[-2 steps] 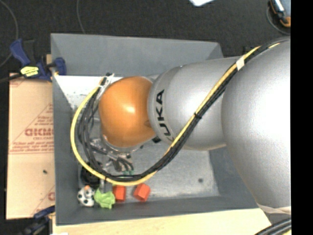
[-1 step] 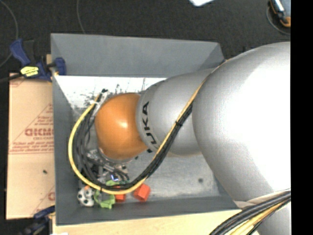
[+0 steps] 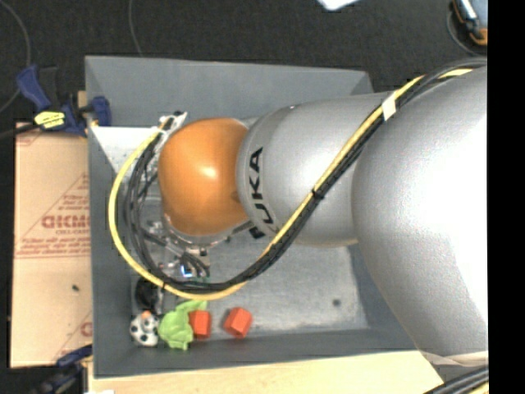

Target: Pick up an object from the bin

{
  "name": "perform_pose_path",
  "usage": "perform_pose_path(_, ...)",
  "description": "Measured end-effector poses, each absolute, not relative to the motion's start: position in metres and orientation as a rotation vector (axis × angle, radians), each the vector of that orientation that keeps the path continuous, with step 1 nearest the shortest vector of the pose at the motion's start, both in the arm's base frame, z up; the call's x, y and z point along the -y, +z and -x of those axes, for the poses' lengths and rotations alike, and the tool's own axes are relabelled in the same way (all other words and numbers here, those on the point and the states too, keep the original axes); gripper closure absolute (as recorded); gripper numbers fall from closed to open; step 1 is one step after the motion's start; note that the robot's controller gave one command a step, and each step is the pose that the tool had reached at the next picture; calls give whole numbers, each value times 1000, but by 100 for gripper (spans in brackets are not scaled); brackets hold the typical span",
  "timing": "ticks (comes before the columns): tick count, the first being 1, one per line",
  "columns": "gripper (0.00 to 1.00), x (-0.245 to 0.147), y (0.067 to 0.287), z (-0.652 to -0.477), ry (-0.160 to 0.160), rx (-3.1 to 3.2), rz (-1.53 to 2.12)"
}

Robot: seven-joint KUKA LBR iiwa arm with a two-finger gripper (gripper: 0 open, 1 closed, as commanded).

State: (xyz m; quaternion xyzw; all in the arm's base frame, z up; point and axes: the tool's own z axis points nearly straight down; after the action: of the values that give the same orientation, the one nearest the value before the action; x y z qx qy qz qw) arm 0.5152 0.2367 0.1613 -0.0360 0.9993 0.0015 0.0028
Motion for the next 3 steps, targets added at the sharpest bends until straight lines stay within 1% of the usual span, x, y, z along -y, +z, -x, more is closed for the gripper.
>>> perform_pose_path(1, 0, -201, 76, -480, 8, -3019, 806)
perform_pose_path(2, 100, -225, 76, -508, 7, -3087, 502)
perform_pose_path(3, 100, -225, 76, -508, 7, -3087, 501)
